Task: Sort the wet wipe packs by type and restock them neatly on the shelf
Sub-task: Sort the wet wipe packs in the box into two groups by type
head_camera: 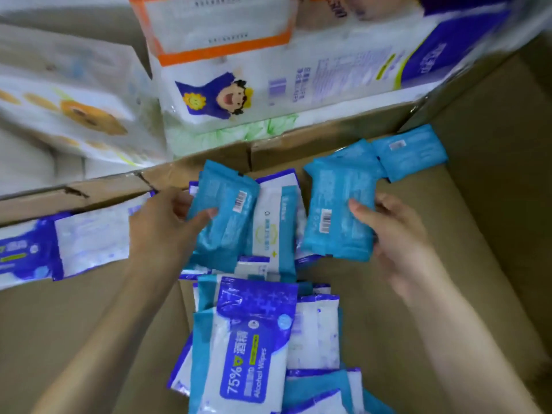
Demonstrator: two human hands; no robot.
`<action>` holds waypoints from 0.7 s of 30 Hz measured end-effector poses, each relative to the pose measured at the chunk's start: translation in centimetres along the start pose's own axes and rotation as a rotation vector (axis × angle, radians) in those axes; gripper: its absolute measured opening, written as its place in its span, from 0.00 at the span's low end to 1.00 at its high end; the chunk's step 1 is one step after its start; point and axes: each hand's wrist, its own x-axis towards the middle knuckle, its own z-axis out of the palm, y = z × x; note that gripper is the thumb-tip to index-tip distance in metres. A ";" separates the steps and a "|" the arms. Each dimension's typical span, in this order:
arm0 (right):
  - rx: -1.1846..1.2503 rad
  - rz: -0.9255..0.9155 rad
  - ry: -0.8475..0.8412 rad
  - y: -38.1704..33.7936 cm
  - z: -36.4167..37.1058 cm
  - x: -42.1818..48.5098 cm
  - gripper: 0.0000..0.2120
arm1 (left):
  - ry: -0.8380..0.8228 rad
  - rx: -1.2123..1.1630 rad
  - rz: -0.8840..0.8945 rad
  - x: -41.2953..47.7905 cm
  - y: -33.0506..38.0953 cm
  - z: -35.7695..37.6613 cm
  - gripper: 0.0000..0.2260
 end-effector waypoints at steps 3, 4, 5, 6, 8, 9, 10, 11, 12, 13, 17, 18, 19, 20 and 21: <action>0.274 0.089 0.104 -0.9 -4.9 2.8 0.11 | -0.018 0.035 0.084 0.5 0.6 -0.6 0.08; 0.305 0.127 0.145 -0.8 -6.3 3.7 0.15 | -0.022 0.062 0.093 0.6 0.5 -0.7 0.07; 0.309 0.161 0.181 -0.5 -7.5 4.4 0.14 | -0.012 0.097 0.095 0.8 0.2 -0.8 0.08; 0.300 0.185 0.221 -0.3 -8.8 5.1 0.11 | -0.001 0.135 0.094 0.9 0.2 -0.7 0.10; 0.275 0.183 0.287 0.2 -10.9 6.3 0.08 | 0.009 0.147 0.091 1.1 0.3 -0.7 0.11; 0.266 0.165 0.318 0.5 -11.7 6.7 0.11 | -0.003 0.124 0.095 1.0 0.3 -0.6 0.10; 0.257 0.142 0.339 0.6 -12.2 7.0 0.16 | -0.020 0.115 0.102 1.0 0.3 -0.5 0.09; 0.253 0.123 0.349 0.6 -12.4 7.2 0.18 | -0.036 0.104 0.114 1.0 0.4 -0.6 0.08; 0.252 0.112 0.352 0.6 -12.6 7.5 0.19 | -0.063 0.077 0.131 1.2 0.9 -0.8 0.07; 0.241 0.107 0.352 0.5 -12.6 7.7 0.17 | -0.092 0.055 0.148 1.6 1.2 -1.2 0.06; 0.171 0.128 0.380 0.0 -12.9 8.8 0.13 | -0.233 -0.033 0.236 3.0 6.3 -2.7 0.03; 0.163 0.150 0.382 -0.1 -12.9 8.9 0.13 | -0.274 -0.060 0.294 2.7 8.6 -2.3 0.06; 0.143 0.173 0.378 -0.2 -13.0 9.0 0.13 | -0.342 -0.126 0.337 2.2 10.8 -1.2 0.08; 0.113 0.192 0.374 -0.2 -13.0 9.1 0.12 | -0.433 -0.196 0.348 1.7 12.6 0.4 0.09; 0.092 0.201 0.371 -0.2 -13.1 9.2 0.11 | -0.527 -0.206 0.342 1.3 14.2 2.4 0.09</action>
